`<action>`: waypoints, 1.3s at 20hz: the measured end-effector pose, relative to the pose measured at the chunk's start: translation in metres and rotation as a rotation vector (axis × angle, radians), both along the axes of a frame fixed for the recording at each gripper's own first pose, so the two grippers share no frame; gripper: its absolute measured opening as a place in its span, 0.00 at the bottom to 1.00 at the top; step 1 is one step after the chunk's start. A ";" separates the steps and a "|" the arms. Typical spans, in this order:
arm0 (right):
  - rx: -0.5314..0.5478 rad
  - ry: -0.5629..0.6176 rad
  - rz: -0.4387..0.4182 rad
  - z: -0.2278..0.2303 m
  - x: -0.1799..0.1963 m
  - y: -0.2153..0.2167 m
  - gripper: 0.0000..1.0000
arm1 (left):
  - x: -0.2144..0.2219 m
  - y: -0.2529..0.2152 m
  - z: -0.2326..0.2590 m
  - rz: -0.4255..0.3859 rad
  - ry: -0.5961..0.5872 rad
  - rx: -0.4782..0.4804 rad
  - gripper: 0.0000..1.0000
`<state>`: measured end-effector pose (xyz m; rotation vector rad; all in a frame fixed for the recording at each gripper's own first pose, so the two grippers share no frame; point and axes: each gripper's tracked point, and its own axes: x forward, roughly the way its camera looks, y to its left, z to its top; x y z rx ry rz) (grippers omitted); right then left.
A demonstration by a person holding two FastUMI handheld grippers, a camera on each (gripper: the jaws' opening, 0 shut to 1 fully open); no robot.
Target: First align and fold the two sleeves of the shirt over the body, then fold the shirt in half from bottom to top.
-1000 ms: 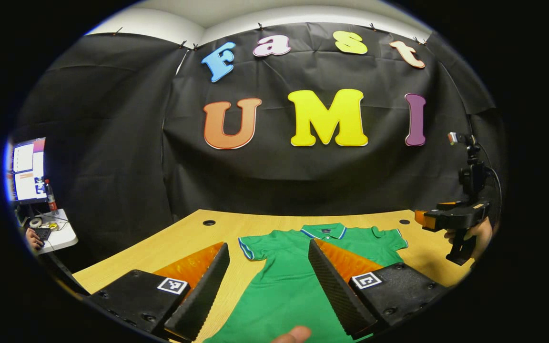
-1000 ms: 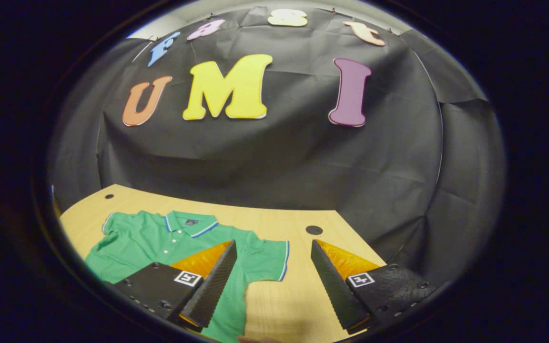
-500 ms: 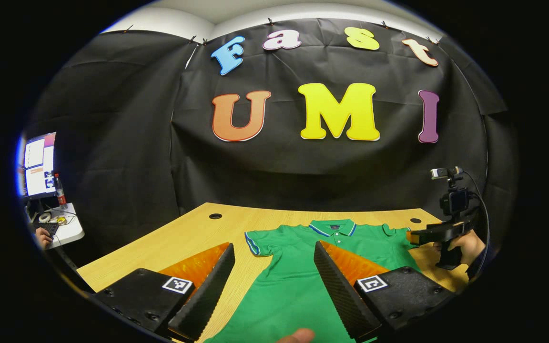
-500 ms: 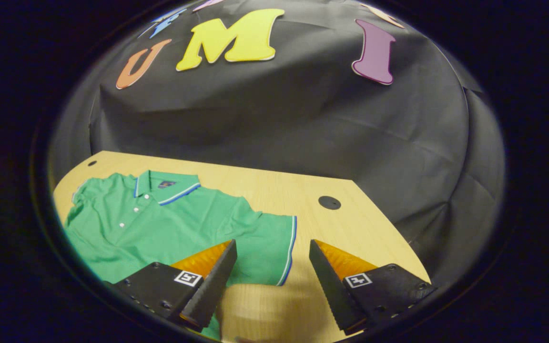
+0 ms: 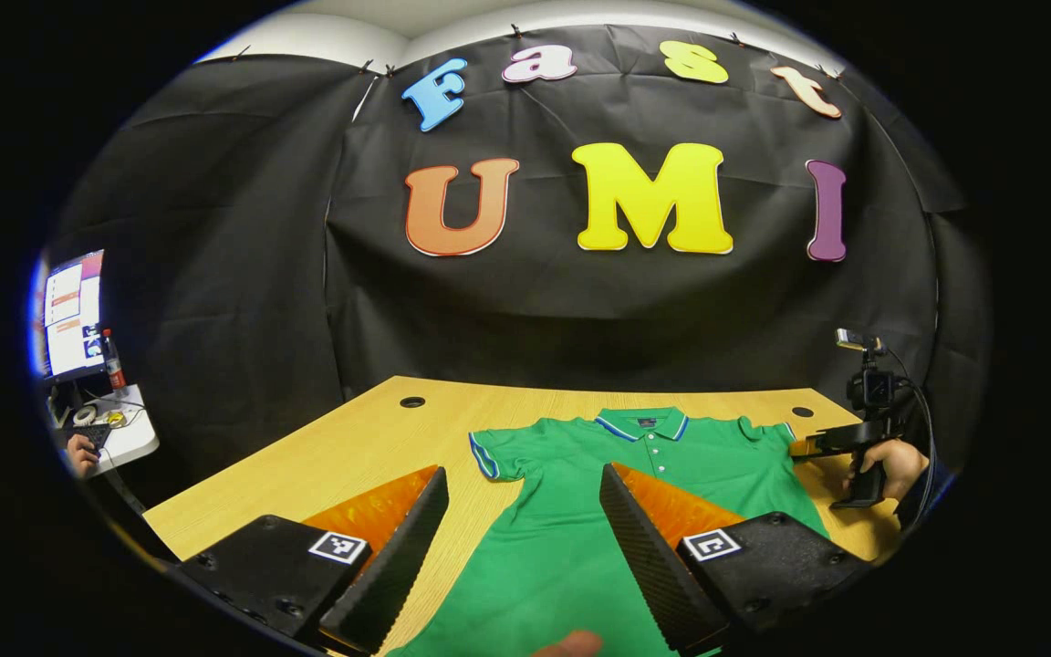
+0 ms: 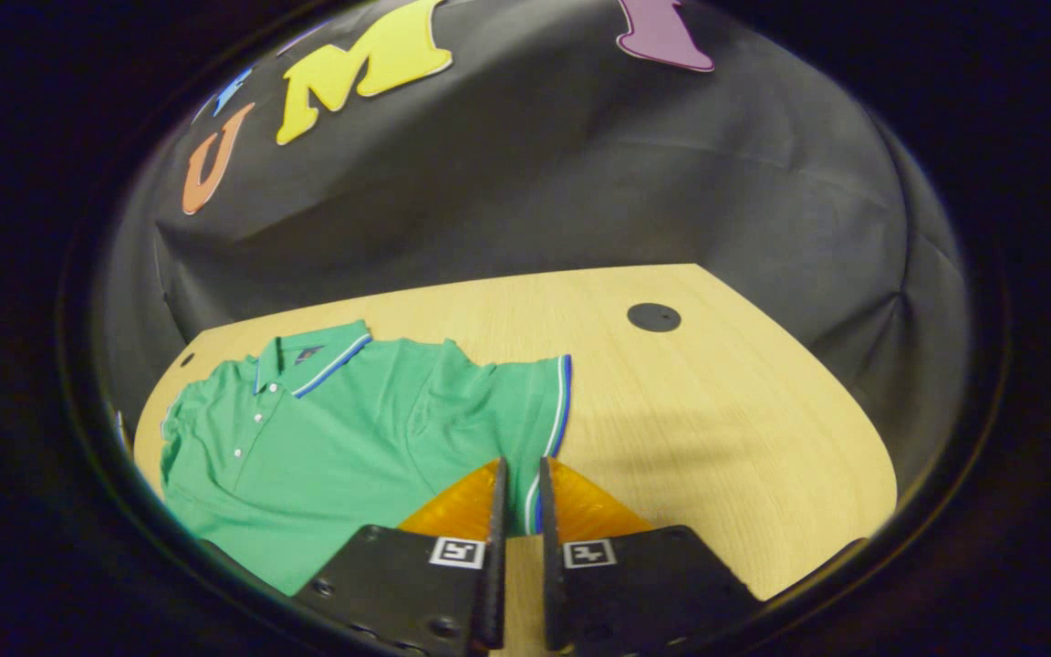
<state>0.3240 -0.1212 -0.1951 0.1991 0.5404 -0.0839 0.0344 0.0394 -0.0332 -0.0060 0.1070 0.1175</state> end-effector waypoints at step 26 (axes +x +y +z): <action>-0.243 -0.270 0.237 0.113 -0.059 0.149 0.95 | -0.008 0.015 0.015 0.036 -0.057 0.006 1.00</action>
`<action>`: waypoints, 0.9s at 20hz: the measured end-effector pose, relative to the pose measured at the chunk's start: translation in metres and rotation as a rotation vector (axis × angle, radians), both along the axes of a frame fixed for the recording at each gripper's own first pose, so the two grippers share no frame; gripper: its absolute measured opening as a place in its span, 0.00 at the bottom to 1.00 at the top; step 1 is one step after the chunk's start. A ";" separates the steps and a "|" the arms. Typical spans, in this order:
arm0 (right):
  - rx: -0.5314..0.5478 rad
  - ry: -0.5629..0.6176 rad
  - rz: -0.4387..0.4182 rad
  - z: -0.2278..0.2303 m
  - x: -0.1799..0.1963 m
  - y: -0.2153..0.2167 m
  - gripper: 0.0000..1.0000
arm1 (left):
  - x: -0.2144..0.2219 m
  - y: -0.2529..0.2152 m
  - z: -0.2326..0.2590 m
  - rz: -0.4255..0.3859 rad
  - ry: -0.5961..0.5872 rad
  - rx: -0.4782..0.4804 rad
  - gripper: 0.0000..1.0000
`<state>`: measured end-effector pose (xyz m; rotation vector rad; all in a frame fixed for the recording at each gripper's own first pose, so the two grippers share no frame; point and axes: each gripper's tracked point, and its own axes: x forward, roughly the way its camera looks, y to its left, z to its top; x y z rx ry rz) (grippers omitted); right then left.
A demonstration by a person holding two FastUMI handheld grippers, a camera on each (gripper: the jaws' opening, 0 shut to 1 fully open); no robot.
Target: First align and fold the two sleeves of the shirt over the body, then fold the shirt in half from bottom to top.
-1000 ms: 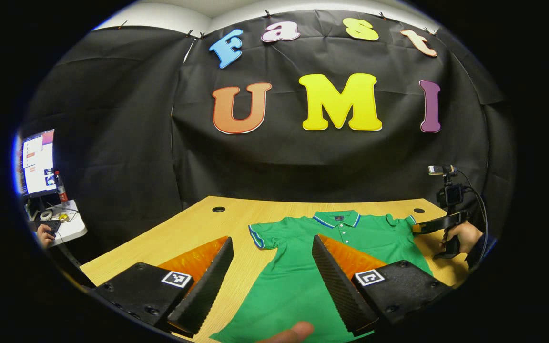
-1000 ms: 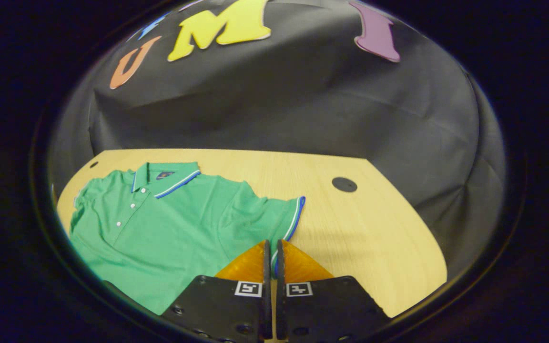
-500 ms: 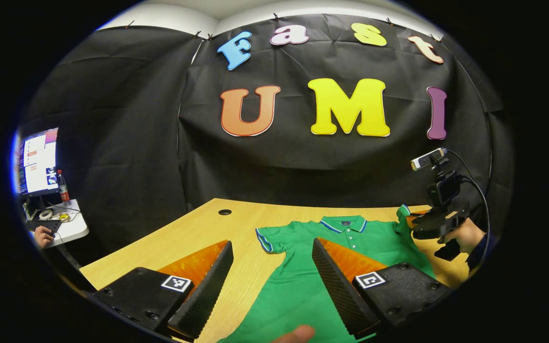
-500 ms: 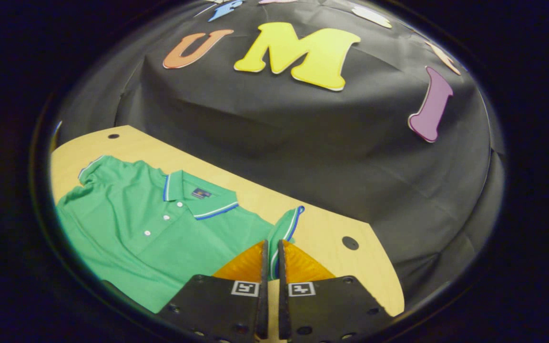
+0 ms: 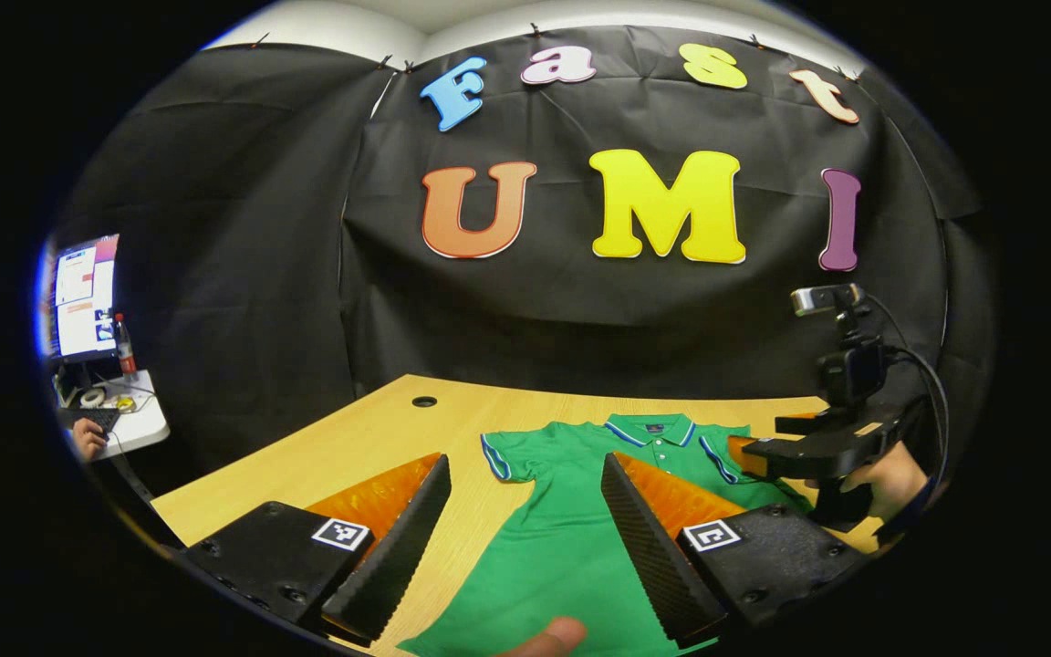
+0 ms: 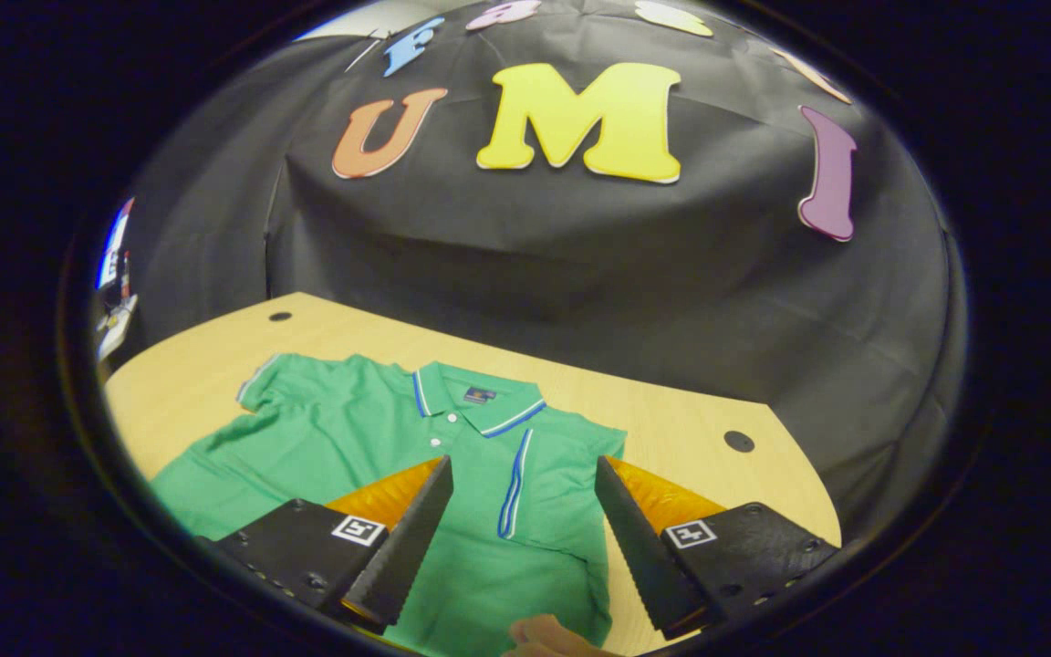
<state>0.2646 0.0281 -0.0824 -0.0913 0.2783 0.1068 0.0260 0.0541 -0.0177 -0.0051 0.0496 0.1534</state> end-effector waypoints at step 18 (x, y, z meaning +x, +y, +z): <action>0.013 -0.295 -0.126 0.089 -0.225 -0.088 0.96 | -0.016 -0.011 0.008 0.071 -0.019 0.057 1.00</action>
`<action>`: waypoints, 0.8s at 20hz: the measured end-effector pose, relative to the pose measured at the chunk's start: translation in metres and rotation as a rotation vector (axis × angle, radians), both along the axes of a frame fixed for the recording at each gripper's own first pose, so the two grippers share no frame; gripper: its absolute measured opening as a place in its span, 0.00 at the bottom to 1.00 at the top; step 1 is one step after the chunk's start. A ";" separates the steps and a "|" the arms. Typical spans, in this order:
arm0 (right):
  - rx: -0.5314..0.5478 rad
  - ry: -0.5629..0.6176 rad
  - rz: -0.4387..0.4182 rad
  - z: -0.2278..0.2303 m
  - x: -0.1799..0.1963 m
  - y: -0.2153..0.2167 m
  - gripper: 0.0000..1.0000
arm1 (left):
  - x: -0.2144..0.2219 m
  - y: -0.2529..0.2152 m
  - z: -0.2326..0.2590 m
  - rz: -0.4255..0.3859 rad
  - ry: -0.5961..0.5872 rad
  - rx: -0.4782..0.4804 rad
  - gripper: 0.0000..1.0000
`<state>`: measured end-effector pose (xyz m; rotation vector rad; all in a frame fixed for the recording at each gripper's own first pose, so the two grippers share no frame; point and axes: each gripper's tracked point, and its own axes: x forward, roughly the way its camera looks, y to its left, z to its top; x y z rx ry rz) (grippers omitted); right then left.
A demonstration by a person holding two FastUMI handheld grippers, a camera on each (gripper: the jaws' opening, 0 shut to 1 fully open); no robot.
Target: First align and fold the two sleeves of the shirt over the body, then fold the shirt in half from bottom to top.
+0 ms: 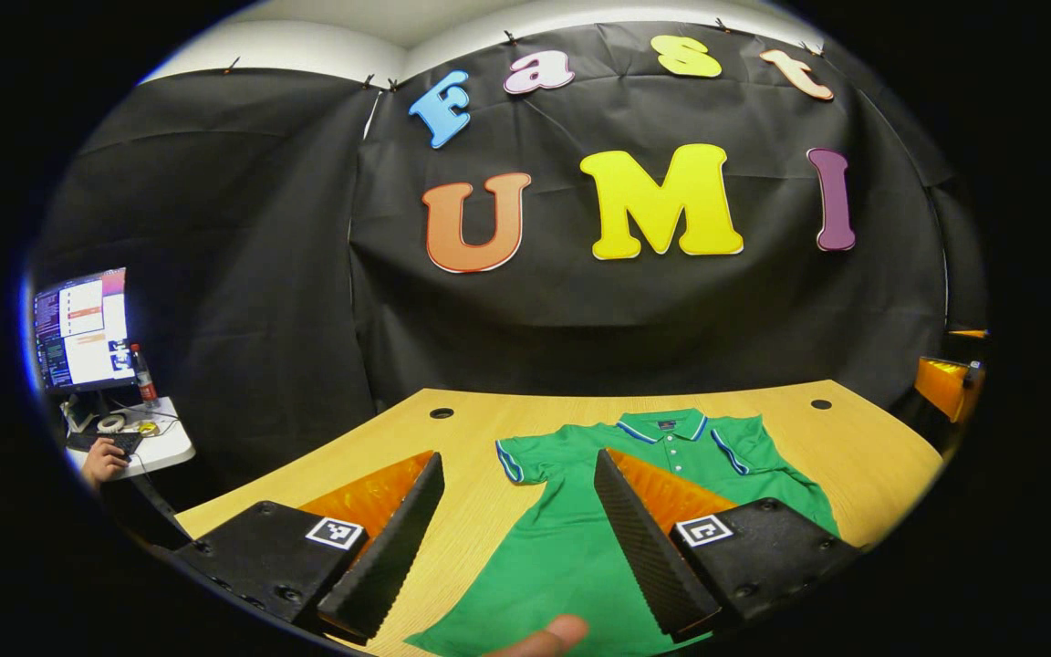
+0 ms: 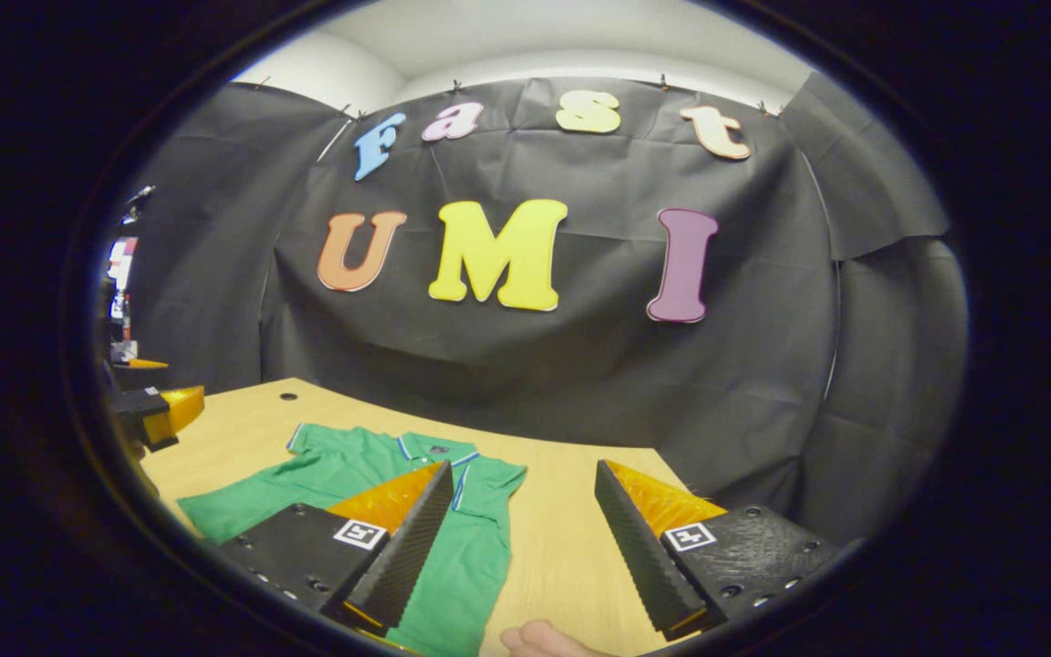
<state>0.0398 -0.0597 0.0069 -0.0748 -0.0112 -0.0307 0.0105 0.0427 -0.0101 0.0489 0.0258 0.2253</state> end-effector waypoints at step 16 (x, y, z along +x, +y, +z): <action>0.091 -0.025 0.107 -0.006 -0.012 0.001 0.95 | 0.053 -0.002 -0.032 -0.017 0.095 -0.071 1.00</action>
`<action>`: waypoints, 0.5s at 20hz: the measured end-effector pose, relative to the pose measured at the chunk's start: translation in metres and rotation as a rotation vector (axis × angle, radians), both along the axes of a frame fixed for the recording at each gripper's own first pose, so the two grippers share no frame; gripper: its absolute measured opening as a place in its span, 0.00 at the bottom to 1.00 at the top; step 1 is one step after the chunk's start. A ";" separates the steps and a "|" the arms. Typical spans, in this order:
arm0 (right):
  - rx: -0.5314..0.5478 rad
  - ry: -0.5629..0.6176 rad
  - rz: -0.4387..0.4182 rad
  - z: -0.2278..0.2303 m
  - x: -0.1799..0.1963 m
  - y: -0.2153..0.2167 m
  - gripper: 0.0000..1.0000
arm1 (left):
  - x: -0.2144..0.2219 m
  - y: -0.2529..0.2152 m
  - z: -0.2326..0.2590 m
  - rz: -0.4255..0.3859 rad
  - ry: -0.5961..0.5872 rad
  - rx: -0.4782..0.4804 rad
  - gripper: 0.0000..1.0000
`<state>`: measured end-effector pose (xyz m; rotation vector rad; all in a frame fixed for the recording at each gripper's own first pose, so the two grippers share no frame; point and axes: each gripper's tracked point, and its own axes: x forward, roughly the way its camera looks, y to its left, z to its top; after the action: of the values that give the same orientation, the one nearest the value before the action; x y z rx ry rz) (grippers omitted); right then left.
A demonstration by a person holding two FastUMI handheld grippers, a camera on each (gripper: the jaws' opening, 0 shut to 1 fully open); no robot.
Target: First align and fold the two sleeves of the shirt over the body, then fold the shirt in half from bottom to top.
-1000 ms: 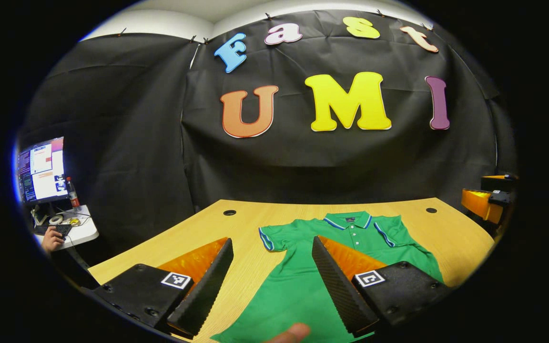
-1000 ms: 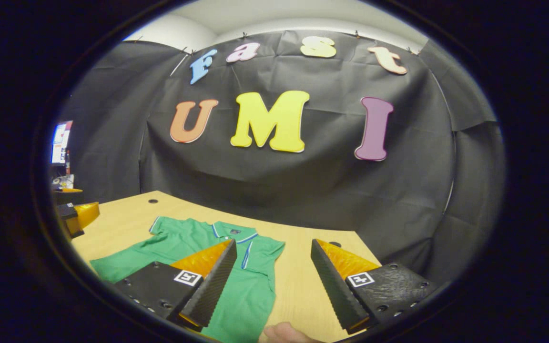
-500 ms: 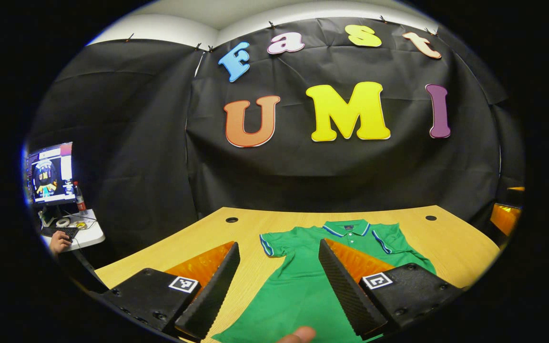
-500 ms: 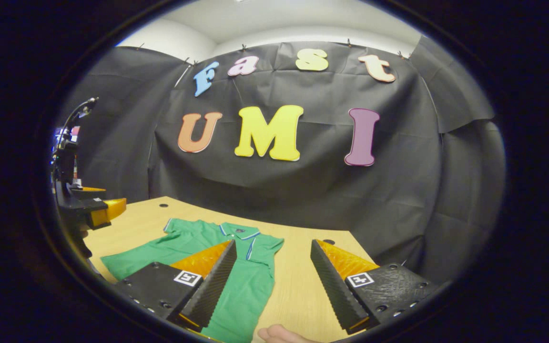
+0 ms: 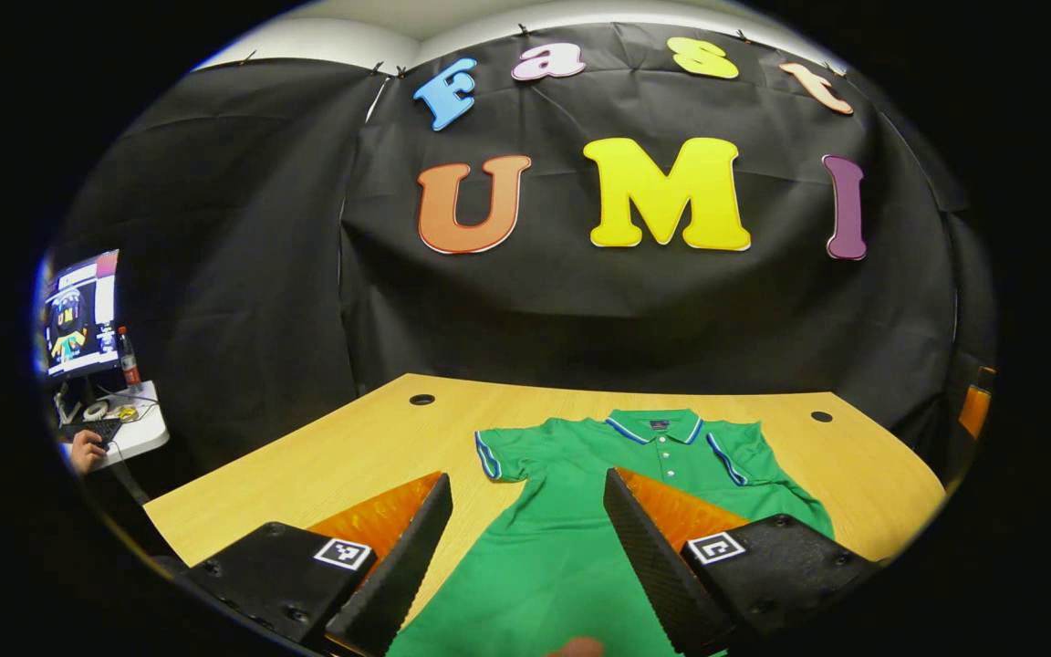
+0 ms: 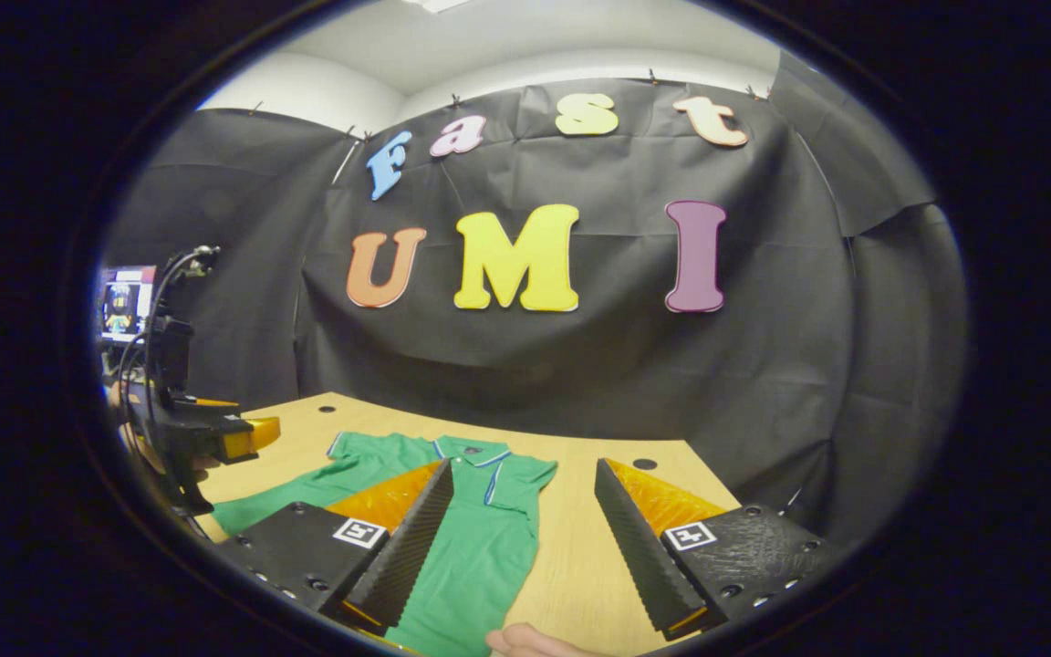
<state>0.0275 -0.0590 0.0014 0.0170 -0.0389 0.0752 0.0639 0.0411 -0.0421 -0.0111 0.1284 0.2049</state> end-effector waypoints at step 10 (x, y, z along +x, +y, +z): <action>0.033 -0.024 -0.025 0.006 -0.001 -0.016 0.95 | 0.142 0.067 -0.034 0.078 0.166 -0.096 1.00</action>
<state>0.0269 -0.0747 0.0072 0.0487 -0.0641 0.0497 0.2062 0.1080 -0.0759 -0.0953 0.3038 0.2777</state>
